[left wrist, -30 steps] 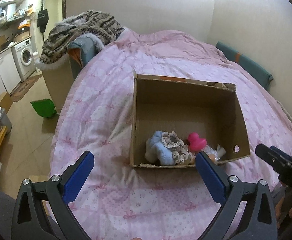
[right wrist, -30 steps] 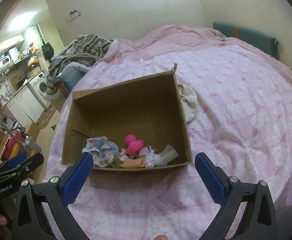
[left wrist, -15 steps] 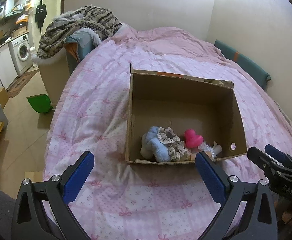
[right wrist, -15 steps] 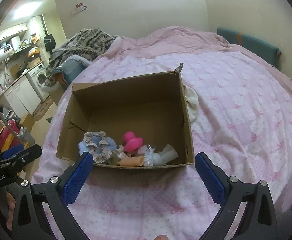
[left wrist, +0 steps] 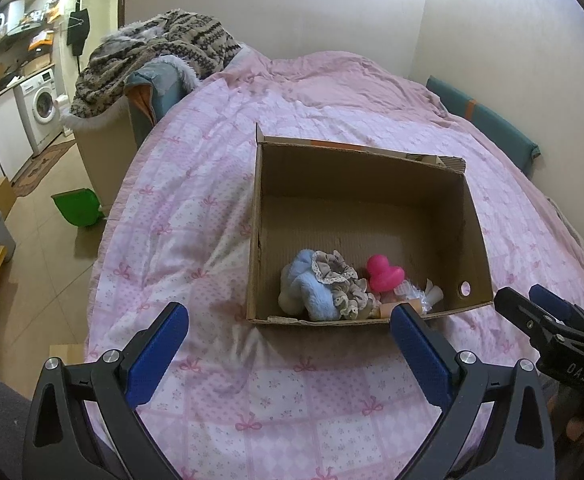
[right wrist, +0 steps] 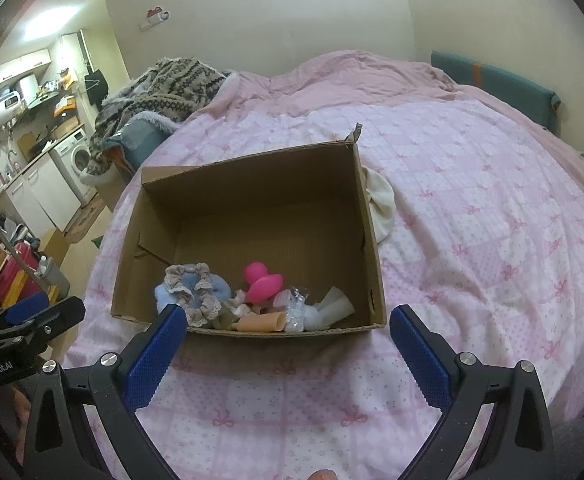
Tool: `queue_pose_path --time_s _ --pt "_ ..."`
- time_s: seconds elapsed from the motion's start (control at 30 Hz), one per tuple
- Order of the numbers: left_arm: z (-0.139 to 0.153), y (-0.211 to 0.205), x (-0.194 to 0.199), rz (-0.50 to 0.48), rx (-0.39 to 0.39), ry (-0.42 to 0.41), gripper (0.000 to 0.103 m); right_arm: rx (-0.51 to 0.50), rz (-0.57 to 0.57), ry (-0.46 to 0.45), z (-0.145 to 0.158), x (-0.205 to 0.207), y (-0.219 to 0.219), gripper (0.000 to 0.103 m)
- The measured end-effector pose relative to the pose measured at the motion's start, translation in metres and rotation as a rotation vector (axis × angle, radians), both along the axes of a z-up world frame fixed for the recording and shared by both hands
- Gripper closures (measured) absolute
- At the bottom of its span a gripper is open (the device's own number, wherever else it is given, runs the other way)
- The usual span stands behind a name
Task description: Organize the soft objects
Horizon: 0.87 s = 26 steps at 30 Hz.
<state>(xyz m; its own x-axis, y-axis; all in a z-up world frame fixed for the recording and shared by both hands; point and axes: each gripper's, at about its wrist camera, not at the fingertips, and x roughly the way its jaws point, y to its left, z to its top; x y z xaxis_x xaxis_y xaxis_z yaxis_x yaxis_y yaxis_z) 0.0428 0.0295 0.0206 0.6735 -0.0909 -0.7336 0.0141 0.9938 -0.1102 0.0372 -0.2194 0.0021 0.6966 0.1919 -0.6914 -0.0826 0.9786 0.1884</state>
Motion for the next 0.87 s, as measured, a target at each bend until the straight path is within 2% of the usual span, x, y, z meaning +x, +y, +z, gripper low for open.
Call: queue_pose_path --time_s 0.87 --pt "-0.0024 -0.0013 0.0005 -0.006 -0.007 0.000 0.002 -0.001 0.002 0.004 -0.0001 -0.0001 0.0003 0.000"
